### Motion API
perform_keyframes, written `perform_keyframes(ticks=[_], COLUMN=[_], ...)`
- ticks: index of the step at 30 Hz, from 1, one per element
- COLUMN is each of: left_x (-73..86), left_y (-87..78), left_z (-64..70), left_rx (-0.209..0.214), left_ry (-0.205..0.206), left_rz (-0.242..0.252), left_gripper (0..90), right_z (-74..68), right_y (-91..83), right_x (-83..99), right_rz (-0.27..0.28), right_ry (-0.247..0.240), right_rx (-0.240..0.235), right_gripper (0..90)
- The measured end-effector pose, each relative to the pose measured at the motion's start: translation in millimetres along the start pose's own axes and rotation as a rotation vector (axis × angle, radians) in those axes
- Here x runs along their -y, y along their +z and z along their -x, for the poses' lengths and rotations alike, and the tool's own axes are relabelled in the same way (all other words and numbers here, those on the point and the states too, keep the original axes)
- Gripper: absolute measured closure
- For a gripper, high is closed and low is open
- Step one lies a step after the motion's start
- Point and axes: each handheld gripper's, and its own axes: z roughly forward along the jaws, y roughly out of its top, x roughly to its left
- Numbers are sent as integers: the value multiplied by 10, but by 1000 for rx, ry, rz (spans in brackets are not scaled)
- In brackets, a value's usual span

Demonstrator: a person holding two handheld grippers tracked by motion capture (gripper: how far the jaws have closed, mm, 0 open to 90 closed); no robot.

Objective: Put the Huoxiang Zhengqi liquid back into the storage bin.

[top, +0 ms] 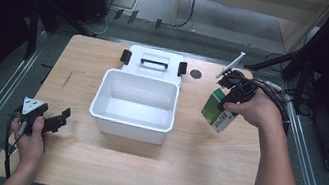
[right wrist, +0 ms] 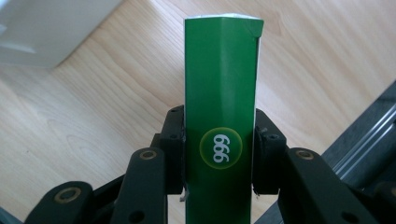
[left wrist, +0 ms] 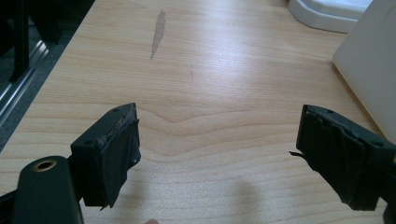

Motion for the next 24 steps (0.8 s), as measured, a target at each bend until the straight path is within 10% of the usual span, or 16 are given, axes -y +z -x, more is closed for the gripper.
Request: perform_keyframes(ticks=[9,24], left_x=[-1,-2], left_y=[-1,0], left_z=[-1,0], left_rx=[0,-3], left_ry=[-1,-1], left_rz=[-3,-4], left_gripper=[145,145], right_z=[-120,-258], right_y=[-168,-594], right_x=[-81,-235], right_rz=[49,97], right_ry=[-155,-227], right_rx=[-19,-37], right_gripper=[646,646])
